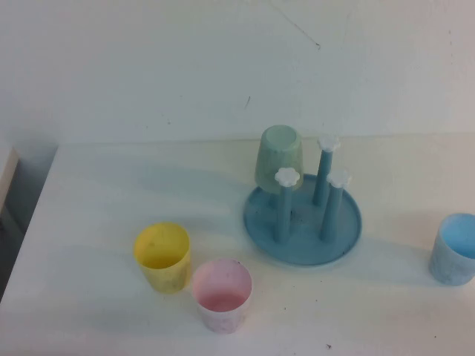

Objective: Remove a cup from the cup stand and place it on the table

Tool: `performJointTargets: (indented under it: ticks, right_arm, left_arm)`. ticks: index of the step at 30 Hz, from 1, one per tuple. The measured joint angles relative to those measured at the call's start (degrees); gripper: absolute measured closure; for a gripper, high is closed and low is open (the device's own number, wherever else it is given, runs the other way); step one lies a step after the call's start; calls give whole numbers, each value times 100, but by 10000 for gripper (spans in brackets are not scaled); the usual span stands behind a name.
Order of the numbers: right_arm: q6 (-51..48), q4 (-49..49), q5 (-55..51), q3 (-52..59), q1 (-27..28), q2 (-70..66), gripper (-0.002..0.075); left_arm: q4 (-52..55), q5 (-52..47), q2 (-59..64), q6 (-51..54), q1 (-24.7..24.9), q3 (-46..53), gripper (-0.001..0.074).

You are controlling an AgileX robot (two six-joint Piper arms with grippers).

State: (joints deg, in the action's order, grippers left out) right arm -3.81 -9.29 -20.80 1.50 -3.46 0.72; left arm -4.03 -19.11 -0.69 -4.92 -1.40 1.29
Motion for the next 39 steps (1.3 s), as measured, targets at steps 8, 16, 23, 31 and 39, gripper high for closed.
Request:
performJointTargets:
  ticks: [8, 16, 23, 31, 39]
  right_arm:
    - [0, 0, 0, 0, 0, 0, 729]
    - [0, 0, 0, 0, 0, 0, 729]
    - [0, 0, 0, 0, 0, 0, 729]
    - [0, 0, 0, 0, 0, 0, 729]
    - [-3, 0, 0, 0, 0, 0, 729]
  left_arm:
    - [0, 0, 0, 0, 0, 0, 738]
    - [0, 0, 0, 0, 0, 0, 738]
    - [0, 0, 0, 0, 0, 0, 738]
    - [4, -10, 0, 17, 0, 0, 738]
    - [109, -10, 0, 31, 0, 0, 738]
